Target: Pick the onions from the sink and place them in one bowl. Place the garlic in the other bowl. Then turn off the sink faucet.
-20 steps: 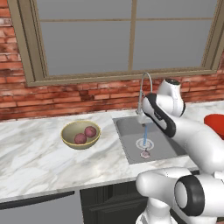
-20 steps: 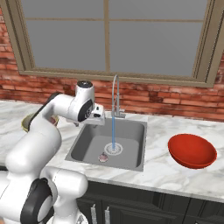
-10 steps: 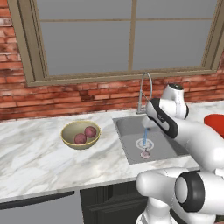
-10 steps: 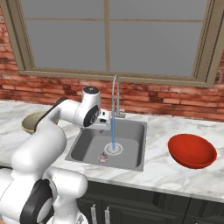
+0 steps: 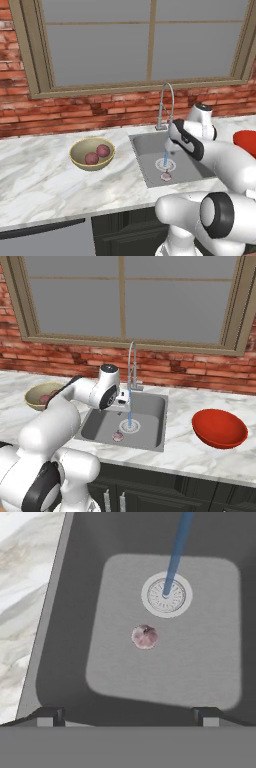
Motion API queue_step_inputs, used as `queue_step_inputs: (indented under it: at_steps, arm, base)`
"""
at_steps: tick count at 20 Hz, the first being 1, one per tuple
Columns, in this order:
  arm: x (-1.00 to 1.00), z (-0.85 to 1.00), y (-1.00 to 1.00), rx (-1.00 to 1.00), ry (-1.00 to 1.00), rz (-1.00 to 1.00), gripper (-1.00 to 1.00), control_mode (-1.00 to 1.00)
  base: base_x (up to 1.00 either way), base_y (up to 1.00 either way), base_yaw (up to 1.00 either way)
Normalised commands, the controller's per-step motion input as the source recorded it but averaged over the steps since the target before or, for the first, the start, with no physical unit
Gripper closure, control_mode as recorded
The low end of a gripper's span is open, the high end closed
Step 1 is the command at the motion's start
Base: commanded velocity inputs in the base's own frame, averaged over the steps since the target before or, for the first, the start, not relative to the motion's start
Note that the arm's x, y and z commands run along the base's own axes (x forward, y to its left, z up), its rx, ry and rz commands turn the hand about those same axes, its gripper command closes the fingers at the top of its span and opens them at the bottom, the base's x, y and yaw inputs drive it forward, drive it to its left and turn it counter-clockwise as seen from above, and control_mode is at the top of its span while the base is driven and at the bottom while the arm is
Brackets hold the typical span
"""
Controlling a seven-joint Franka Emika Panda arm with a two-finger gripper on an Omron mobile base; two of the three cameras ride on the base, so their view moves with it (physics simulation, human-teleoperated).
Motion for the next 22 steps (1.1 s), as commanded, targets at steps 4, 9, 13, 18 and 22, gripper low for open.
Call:
queue_step_inputs:
  at_steps: [4,9,13,18,22]
  arm:
    - [0.00,-0.25,-0.18,0.03,0.00,-0.04,-1.00,-1.00]
    - [0.14,-0.14,-0.04,0.00,0.00,-0.01,-1.00,-1.00]
    - [0.05,-0.22,-0.01,0.02,0.00,-0.03,-1.00,-1.00]
    - [0.01,-0.26,-0.04,0.04,0.00,-0.04,-1.00,-1.00]
    - [0.00,-0.25,0.00,0.01,0.00,-0.04,-1.00,-1.00]
  base:
    - [0.00,0.00,0.00]
    - [0.00,0.00,0.00]
    - [0.00,0.00,0.00]
    - [0.00,0.00,0.00]
    - [0.00,0.00,0.00]
